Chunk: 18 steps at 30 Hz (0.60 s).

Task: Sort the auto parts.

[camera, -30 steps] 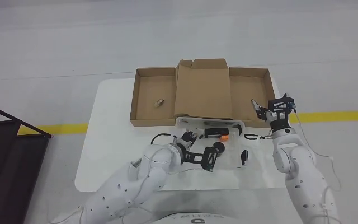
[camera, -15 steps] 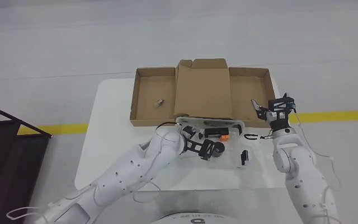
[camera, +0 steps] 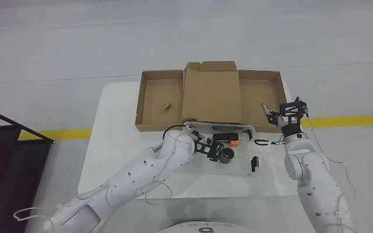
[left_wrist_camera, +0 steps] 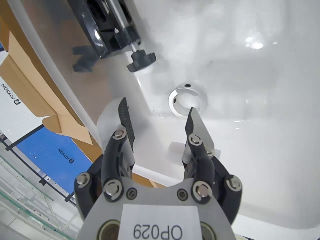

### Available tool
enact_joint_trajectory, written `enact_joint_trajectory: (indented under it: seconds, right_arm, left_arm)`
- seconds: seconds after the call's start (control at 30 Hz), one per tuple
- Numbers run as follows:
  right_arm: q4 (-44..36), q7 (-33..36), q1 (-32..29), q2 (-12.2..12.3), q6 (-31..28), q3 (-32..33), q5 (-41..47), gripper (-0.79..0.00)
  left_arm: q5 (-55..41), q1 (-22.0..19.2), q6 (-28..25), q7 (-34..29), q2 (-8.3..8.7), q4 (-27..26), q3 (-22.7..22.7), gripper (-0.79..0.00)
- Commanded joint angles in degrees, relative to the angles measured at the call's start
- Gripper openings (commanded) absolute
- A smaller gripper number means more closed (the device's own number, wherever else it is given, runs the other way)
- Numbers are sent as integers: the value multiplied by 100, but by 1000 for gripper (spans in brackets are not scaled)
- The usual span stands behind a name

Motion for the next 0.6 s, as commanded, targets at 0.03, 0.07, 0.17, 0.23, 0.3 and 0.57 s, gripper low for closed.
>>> enact_joint_trajectory:
  seconds: [0.03, 0.07, 0.17, 0.23, 0.3, 0.57]
  right_arm:
    - [0, 0, 0, 0, 0, 0, 0, 0]
    - [0, 0, 0, 0, 0, 0, 0, 0]
    - [0, 0, 0, 0, 0, 0, 0, 0]
    - [0, 0, 0, 0, 0, 0, 0, 0]
    - [0, 0, 0, 0, 0, 0, 0, 0]
    - [0, 0, 0, 0, 0, 0, 0, 0]
  left_arm:
    - [51, -45, 113, -110, -44, 145, 101, -329]
    - [46, -63, 143, -140, -63, 192, 131, -342]
    - [-3, -129, 200, -196, -127, 334, 207, -369]
    - [-31, -180, 271, -268, -181, 452, 257, -409]
    - [-65, -244, 321, -318, -243, 560, 315, -419]
    - [-229, -419, 442, -439, -439, 959, 438, -483]
